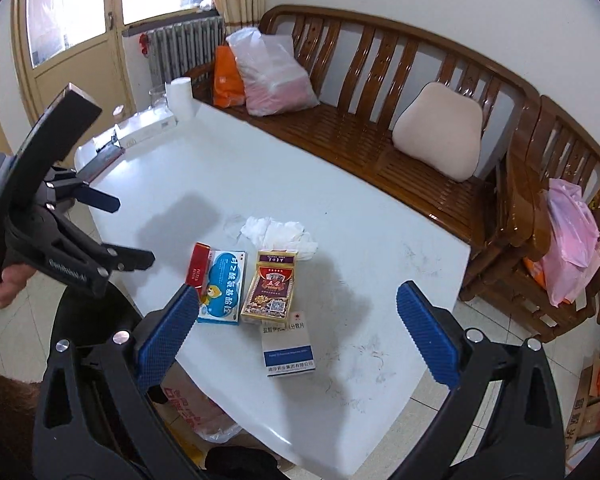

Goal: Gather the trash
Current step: 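Raise both tools back over the table toward the boxes, then grasp the red cigarette pack with the left tool while the right tool grasps the purple-gold card box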

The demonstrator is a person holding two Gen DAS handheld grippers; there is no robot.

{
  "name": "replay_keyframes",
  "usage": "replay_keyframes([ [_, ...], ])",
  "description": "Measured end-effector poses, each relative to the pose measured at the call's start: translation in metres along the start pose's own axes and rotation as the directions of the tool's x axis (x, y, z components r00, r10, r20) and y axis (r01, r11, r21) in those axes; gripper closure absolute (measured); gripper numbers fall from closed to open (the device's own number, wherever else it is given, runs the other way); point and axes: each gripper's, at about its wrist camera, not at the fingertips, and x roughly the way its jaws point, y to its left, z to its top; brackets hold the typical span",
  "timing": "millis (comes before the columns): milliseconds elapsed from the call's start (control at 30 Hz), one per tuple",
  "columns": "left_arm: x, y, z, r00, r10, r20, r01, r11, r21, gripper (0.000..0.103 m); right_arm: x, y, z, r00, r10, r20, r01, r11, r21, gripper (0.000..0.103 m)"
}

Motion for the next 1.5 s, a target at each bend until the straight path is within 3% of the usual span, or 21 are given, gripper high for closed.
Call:
replay_keyframes([
  [467,0.080,0.020,0.016,0.995,0.001,-0.101,-0.013,0.994,-0.110,0.010,0.092,0.015,0.001,0.988,0.008,-0.153,-0.017,0.998,-0.058,0.006],
  [700,0.098,0.026,0.019,0.995,-0.005,-0.101,-0.012,0.986,-0.167,0.010,0.138,0.027,-0.003,0.976,0.025,-0.216,-0.040,0.997,-0.065,0.006],
  [1167,0.118,0.043,0.017,0.992,-0.043,-0.117,0.017,0.978,-0.209,0.010,0.188,0.041,-0.014,0.958,-0.017,-0.288,-0.011,0.996,-0.094,0.006],
  [1467,0.131,0.047,0.011,0.985,-0.096,-0.142,0.061,0.970,-0.234,0.029,0.205,0.044,-0.019,0.949,-0.053,-0.310,0.024,0.995,-0.098,0.006],
  [1500,0.131,0.048,0.009,0.986,-0.098,-0.138,0.064,0.970,-0.235,0.036,0.207,0.044,-0.020,0.949,-0.055,-0.310,0.026,0.995,-0.098,0.006],
])
